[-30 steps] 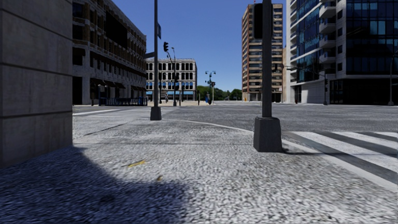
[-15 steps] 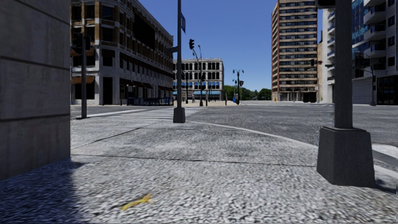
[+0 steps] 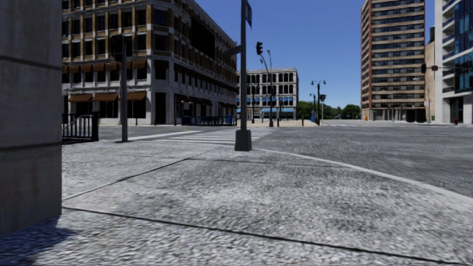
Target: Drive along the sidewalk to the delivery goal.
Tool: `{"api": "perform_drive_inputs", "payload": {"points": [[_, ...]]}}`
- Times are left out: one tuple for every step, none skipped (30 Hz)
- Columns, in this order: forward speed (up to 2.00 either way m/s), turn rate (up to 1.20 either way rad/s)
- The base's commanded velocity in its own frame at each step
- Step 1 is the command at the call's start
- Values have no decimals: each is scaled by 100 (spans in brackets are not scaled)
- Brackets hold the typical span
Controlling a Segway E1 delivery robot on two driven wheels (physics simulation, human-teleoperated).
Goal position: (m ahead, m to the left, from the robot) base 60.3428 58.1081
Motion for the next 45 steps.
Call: {"api": "perform_drive_inputs", "payload": {"points": [[200,39],[200,39],[200,39],[200,39],[200,39],[200,39],[200,39],[200,39],[200,39],[200,39],[200,39],[200,39],[200,39],[200,39],[200,39],[200,39],[200,39],[200,39],[200,39],[200,39],[200,39],[200,39],[200,39],[200,39],[200,39],[200,0],[200,0],[200,0],[200,0],[200,0],[200,0],[200,0],[200,0],[200,0],[200,0],[200,0],[200,0],[200,0],[200,0],[200,0],[200,0],[200,0],[200,0],[200,0],[200,0]]}}
